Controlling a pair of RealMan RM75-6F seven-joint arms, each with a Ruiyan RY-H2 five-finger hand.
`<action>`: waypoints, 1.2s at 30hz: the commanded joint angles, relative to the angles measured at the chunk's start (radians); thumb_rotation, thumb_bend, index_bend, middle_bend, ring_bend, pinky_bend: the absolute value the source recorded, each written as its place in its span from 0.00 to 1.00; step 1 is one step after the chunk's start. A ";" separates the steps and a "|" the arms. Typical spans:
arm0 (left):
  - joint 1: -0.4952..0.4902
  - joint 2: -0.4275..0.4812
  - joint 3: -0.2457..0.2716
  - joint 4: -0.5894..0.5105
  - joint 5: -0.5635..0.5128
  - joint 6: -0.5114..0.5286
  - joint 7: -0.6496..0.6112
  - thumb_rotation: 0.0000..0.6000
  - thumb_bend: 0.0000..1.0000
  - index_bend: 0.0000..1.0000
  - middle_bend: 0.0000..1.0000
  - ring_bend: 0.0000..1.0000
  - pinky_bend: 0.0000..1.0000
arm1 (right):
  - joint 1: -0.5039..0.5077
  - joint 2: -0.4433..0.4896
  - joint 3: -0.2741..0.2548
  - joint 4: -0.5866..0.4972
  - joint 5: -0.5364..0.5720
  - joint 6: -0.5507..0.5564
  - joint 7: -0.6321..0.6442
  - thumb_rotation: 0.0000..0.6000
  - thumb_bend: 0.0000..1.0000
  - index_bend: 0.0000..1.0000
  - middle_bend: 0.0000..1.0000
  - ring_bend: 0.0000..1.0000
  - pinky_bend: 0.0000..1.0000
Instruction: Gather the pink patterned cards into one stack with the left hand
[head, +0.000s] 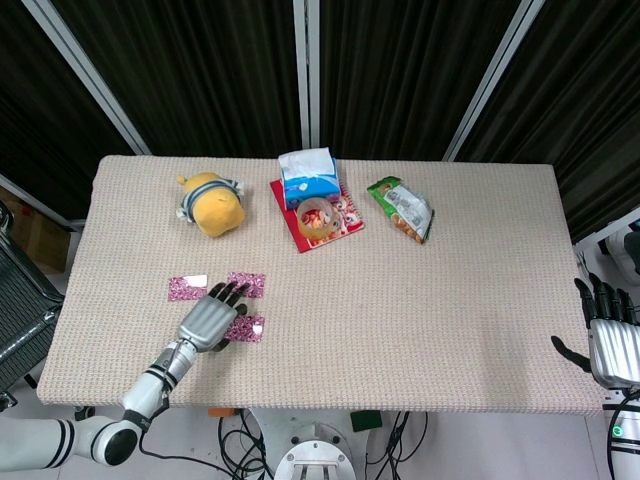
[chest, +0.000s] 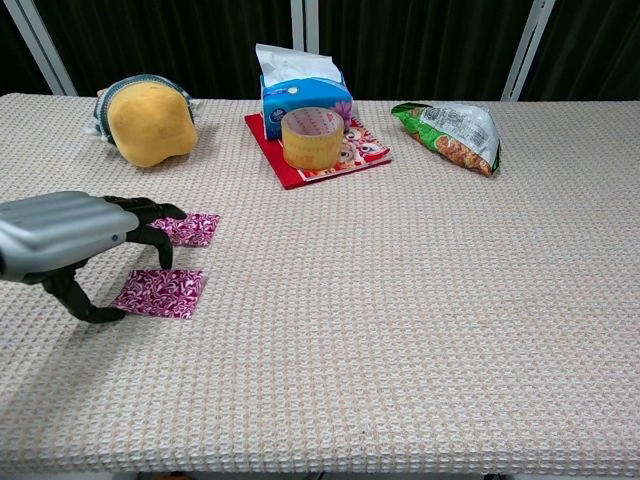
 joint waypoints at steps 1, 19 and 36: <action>0.005 0.014 -0.003 -0.010 0.009 -0.007 -0.024 1.00 0.21 0.34 0.00 0.00 0.10 | 0.001 0.000 -0.001 0.000 -0.001 -0.002 0.000 0.92 0.49 0.00 0.00 0.00 0.00; 0.046 0.150 -0.033 0.005 0.095 0.024 -0.198 1.00 0.21 0.34 0.00 0.00 0.10 | 0.004 0.011 0.001 -0.025 -0.006 0.005 -0.030 0.92 0.49 0.00 0.00 0.00 0.00; 0.008 0.142 -0.072 0.318 0.118 -0.139 -0.428 1.00 0.22 0.35 0.00 0.00 0.10 | 0.003 0.021 0.006 -0.059 -0.004 0.021 -0.058 0.92 0.49 0.00 0.00 0.00 0.00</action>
